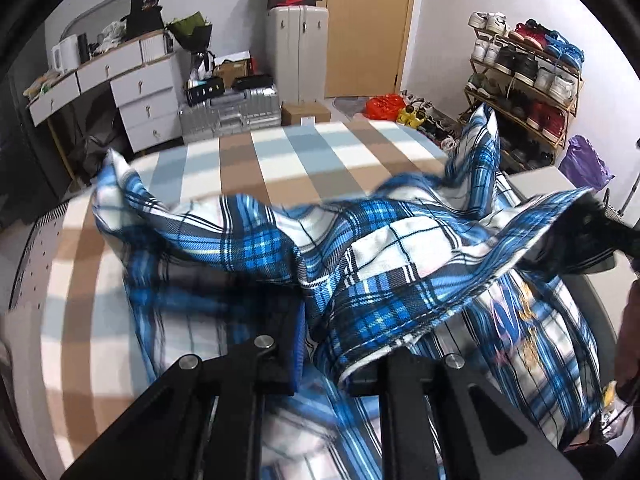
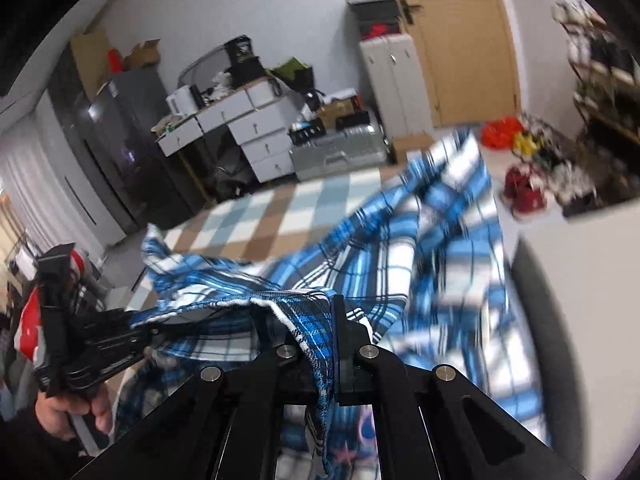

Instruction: Fold large clothes

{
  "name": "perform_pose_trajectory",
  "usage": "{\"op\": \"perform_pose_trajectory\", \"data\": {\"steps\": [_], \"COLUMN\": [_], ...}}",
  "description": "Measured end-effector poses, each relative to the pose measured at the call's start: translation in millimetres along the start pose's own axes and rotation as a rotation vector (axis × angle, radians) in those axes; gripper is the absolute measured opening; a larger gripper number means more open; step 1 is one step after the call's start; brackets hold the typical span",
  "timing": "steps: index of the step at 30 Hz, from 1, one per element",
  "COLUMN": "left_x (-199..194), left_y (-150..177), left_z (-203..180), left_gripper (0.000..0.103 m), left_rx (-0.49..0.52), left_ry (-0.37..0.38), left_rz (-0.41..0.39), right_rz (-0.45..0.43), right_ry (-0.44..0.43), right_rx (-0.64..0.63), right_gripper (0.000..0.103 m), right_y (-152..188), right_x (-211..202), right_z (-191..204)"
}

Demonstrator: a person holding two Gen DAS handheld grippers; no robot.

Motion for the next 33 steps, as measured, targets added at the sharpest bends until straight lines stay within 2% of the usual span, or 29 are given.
{"op": "perform_pose_trajectory", "data": {"steps": [4, 9, 13, 17, 18, 19, 20, 22, 23, 27, 30, 32, 33], "left_x": [3.8, 29.8, 36.6, 42.8, 42.6, 42.6, 40.3, 30.8, 22.9, -12.2, -29.5, -36.6, -36.7], "left_y": [27.3, 60.8, 59.7, 54.3, 57.2, 60.2, 60.3, 61.2, 62.5, 49.1, 35.8, 17.1, -0.6], "left_z": [-11.6, -20.1, -15.6, -12.1, -13.1, -13.9, -12.3, -7.8, -7.7, 13.0, 31.0, 38.5, 39.3], "left_gripper": [0.009, 0.009, 0.01, 0.019, 0.023, 0.023, 0.027, 0.035, 0.039, 0.041, 0.046, 0.054, 0.055], "left_rx": [0.024, 0.001, -0.019, -0.026, -0.024, -0.024, -0.02, 0.0, 0.013, 0.076, 0.042, 0.013, 0.013], "left_ry": [-0.017, -0.002, 0.022, 0.078, 0.09, 0.117, 0.143, 0.174, 0.193, 0.218, 0.231, 0.259, 0.254], "left_rz": [0.025, 0.116, 0.121, 0.196, 0.221, 0.254, 0.273, 0.296, 0.294, 0.228, 0.196, 0.164, 0.139], "right_rz": [0.035, 0.126, 0.167, 0.254, 0.279, 0.295, 0.299, 0.319, 0.329, 0.378, 0.442, 0.403, 0.381], "right_ry": [0.018, 0.056, 0.057, 0.073, 0.076, 0.07, 0.058, 0.041, 0.041, 0.026, -0.042, -0.003, 0.054], "right_rx": [0.084, 0.191, 0.244, 0.206, 0.179, 0.166, 0.158, 0.121, 0.095, -0.042, -0.123, -0.163, -0.174], "right_gripper": [0.003, 0.004, 0.01, 0.016, 0.021, 0.029, 0.033, 0.05, 0.053, 0.063, 0.066, 0.076, 0.082], "right_y": [39.8, 87.4, 105.0, 114.8, 114.6, 112.3, 109.1, 94.1, 86.0, 47.4, 25.3, 2.4, -12.9], "right_x": [5.1, 18.9, 18.1, 13.7, 10.1, 6.4, 1.1, -12.2, -18.6, -44.4, -52.1, -56.0, -51.4], "right_z": [-20.0, -42.6, -51.2, -49.1, -47.8, -45.7, -43.3, -38.8, -36.5, -19.3, -2.2, -7.5, -15.8]}}
Point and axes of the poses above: each gripper's, at about its wrist camera, not at the fingertips, and x roughly the way its jaws point, z to its left, y to its underside, the point moved 10 cm from there along x, roughly the way its jaws point, and after that the axes turned 14 degrees about -y, right-handed, at the moved point
